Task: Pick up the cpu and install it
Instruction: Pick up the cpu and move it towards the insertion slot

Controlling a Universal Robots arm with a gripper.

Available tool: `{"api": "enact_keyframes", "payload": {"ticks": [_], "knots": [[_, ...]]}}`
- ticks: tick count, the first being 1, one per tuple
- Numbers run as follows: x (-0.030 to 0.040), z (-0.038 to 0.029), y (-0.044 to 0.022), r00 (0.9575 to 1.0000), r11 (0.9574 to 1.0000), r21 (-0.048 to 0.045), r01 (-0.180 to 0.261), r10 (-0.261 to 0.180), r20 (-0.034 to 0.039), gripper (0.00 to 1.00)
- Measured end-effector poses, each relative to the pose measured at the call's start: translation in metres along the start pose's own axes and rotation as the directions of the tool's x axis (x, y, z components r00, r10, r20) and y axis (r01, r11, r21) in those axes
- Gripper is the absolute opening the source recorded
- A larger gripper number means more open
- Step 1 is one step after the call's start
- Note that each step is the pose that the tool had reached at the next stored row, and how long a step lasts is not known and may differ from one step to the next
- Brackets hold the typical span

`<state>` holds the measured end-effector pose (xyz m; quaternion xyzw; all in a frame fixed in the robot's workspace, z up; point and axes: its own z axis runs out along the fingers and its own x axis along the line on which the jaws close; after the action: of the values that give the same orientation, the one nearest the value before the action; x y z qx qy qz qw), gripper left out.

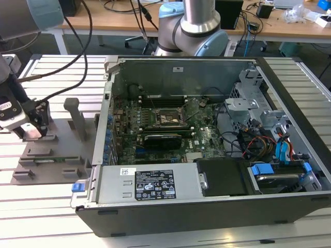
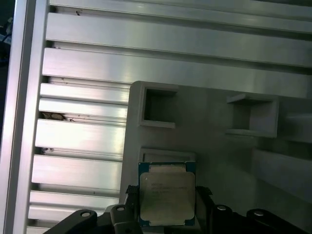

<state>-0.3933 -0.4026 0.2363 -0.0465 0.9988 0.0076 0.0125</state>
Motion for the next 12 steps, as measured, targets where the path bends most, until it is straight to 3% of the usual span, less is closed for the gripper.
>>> {"api": "enact_keyframes", "payload": {"ticks": [12], "knots": [[-0.0006,-0.0212,0.0003,1.0000,1.0000,0.0000,0.000,0.000,0.0000,0.55]]}}
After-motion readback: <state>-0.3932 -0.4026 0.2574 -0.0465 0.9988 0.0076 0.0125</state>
